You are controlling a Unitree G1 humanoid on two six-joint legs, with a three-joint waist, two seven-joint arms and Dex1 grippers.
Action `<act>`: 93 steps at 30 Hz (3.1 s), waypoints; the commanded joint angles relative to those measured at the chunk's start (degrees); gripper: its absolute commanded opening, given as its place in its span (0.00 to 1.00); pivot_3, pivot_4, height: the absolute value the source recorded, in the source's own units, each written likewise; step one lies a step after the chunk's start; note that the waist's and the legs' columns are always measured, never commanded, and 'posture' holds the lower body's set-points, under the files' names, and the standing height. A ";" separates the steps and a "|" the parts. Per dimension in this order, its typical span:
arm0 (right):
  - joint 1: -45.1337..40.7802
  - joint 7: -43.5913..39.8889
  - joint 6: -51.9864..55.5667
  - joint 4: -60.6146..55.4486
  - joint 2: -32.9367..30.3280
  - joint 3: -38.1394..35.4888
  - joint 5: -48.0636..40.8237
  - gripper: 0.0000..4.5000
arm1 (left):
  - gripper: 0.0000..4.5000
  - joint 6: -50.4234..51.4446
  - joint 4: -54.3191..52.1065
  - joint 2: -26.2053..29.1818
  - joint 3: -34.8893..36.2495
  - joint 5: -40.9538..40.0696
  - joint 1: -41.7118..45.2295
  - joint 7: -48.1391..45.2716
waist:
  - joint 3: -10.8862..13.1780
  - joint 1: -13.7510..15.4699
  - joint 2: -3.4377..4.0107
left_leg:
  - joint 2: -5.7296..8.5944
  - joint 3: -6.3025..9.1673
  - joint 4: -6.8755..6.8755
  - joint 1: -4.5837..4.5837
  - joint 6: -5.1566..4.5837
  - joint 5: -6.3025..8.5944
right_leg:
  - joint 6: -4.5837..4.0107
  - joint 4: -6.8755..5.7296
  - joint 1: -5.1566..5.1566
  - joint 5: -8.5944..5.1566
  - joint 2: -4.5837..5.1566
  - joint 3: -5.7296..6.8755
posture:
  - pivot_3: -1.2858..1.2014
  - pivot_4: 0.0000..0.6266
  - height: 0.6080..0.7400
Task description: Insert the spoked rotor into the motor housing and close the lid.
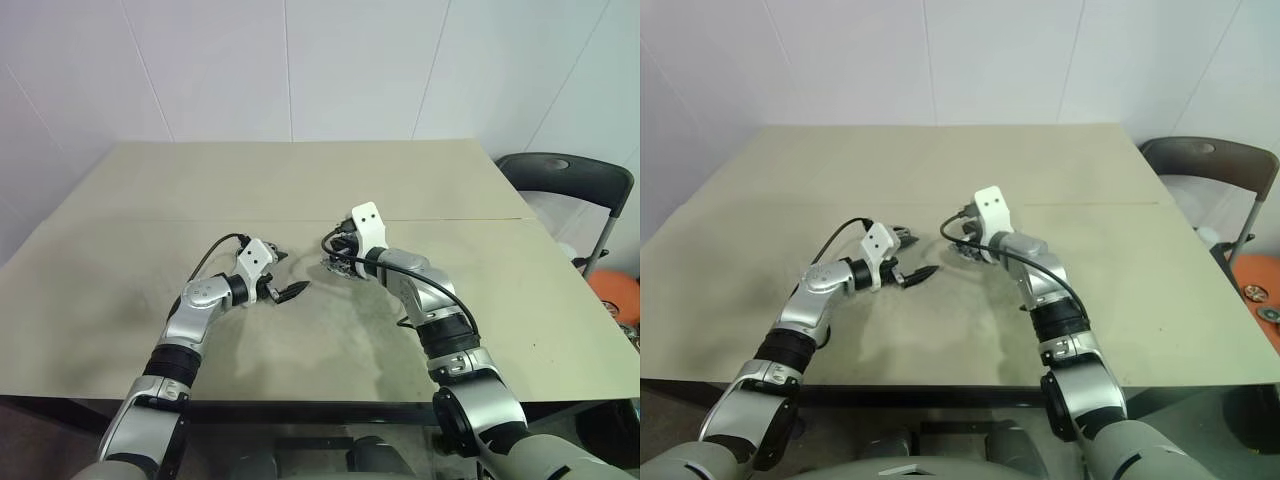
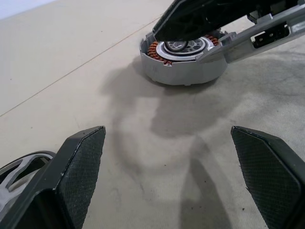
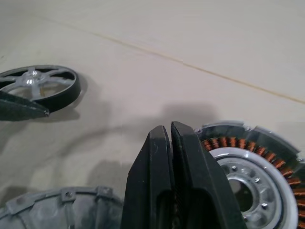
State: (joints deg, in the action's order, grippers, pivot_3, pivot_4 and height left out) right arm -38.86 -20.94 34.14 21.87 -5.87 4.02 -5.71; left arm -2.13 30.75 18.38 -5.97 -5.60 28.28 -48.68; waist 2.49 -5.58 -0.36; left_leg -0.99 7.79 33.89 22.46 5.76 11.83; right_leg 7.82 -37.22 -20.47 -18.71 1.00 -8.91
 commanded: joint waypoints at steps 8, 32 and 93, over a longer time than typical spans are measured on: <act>-2.06 4.52 -3.55 1.30 -1.27 -0.91 2.42 0.00 | 1.00 -1.49 -0.42 -0.67 -0.33 0.15 2.15 -0.47 | 0.00 0.01 0.00 | 0.00 0.00 0.00 0.00 0.00 0.00 | 0.00 0.00 0.00 0.00 0.00 0.00 | 0.52 0.00 1.00; -0.93 5.91 -3.59 4.29 -1.83 -1.50 3.67 0.53 | 1.00 -1.49 -0.35 -0.62 -0.86 0.31 2.31 -0.65 | 0.00 -0.04 0.00 | 0.00 0.01 0.01 -0.01 0.00 0.00 | 0.00 0.00 0.02 0.00 0.00 0.00 | 0.52 0.00 1.00; 0.79 7.35 -8.89 2.12 -4.85 6.90 14.86 0.01 | 1.00 -1.39 -0.89 -1.62 -1.88 1.14 1.34 -0.97 | 0.00 -0.04 0.00 | 0.00 0.01 0.04 -0.02 0.00 0.00 | 0.00 -0.03 0.04 0.01 0.00 0.00 | 0.52 0.00 1.00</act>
State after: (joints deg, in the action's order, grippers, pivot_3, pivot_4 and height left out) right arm -37.52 -13.74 25.88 26.44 -10.22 10.60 8.33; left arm -3.13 31.71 16.75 -7.85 -4.28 29.41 -49.64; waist 2.49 -5.62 -0.36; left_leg -0.99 7.80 33.93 22.44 5.76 11.82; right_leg 7.82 -37.25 -20.43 -18.70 1.00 -8.91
